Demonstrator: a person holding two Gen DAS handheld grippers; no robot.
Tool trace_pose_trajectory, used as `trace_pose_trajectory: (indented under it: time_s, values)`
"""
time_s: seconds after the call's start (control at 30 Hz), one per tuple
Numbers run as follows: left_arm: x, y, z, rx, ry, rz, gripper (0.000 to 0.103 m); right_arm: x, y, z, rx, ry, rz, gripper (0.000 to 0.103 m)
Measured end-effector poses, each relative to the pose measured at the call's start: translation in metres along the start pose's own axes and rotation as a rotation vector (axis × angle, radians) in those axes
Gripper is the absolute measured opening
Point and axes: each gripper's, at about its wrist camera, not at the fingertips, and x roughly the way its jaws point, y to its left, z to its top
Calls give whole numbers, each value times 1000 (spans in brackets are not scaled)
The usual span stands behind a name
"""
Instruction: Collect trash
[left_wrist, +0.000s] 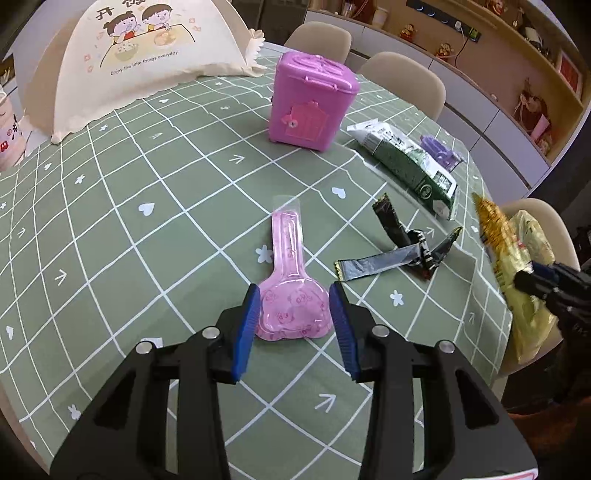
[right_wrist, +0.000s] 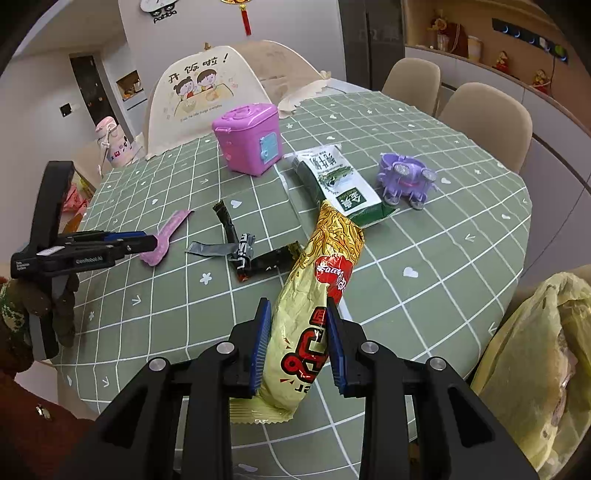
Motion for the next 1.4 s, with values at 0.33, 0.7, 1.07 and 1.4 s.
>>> trace_pose_trajectory:
  time_s: [0.33,0.7,1.07,1.4]
  values:
    - [-27,-6,-2,9,-28,-50,37,18,12,4,-8,9,21,28]
    - [-66,-35,30,69,-170,-62,37,-29,3,31,10,-105,-7,28]
    - [-75,-100,84,187,-271,-152,37,-93,-31,33,52,-236,-107,28]
    - [-67,-227,127,318,-322,-352,37,-162,-97,11,119,-317,-264,28]
